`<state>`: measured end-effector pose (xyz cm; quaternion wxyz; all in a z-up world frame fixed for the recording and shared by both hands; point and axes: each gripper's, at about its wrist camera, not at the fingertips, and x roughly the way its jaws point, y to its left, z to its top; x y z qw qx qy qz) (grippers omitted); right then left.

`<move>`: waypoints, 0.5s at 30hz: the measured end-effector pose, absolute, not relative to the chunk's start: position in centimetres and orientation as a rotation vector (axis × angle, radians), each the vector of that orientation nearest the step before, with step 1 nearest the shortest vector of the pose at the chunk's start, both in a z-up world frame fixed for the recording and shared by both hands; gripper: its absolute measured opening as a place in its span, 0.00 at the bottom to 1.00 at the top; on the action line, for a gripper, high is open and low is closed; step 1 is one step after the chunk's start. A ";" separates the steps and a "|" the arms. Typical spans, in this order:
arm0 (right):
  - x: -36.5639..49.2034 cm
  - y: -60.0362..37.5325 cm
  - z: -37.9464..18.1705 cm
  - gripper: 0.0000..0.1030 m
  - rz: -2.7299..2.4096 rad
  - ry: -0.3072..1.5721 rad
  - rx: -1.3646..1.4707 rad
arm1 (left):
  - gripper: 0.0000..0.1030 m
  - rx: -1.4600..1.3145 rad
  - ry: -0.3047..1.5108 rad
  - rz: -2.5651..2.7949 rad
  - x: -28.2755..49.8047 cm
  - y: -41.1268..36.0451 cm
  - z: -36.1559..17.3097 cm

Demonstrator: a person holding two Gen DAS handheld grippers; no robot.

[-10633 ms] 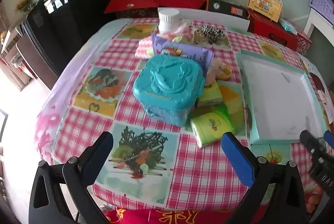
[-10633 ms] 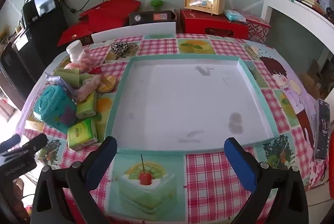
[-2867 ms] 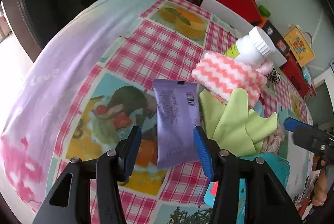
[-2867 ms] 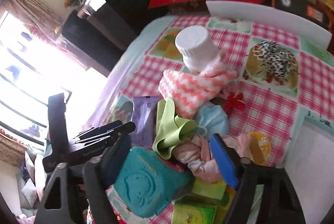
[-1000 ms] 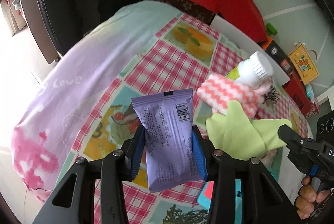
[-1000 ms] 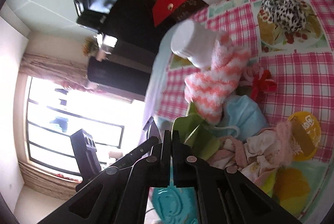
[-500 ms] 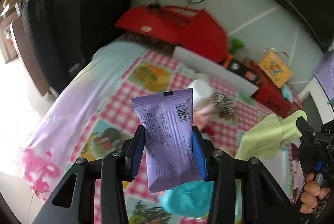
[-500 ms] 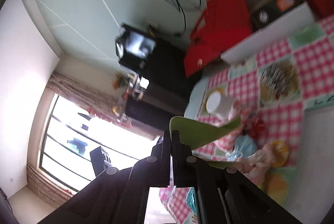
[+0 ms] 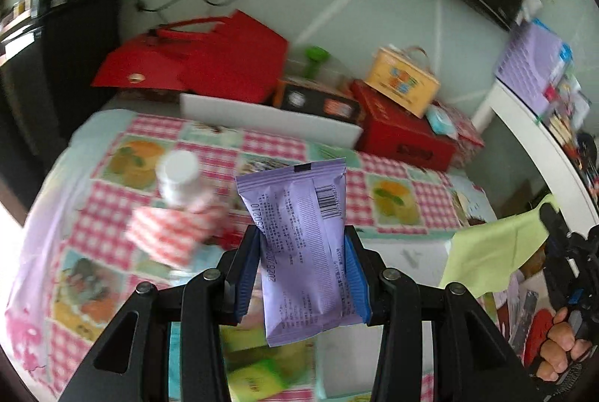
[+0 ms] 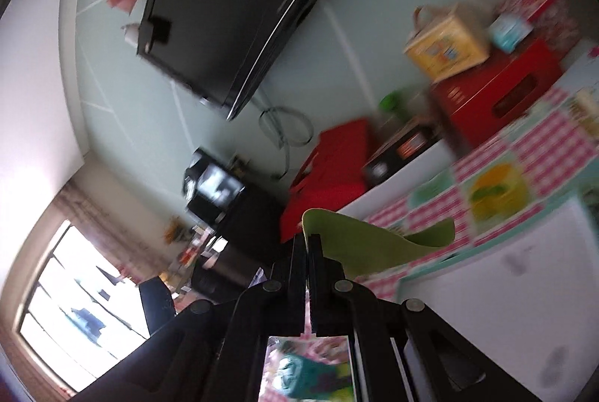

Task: Organize soft objects
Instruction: 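Carry the packet and green cloth toward the white tray with both tools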

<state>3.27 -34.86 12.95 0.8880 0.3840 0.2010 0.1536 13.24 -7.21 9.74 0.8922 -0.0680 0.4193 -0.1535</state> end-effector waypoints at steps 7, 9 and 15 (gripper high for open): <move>1.0 -38.9 12.1 0.01 0.128 0.424 0.775 | 0.43 -0.062 0.939 -0.369 13.8 -13.1 7.3; 1.2 -39.9 11.2 0.01 0.086 0.446 0.785 | 0.43 -0.035 0.956 -0.378 13.9 -14.5 6.6; 1.5 -41.4 9.2 0.01 -0.002 0.507 0.784 | 0.43 0.013 0.984 -0.383 15.0 -17.8 5.7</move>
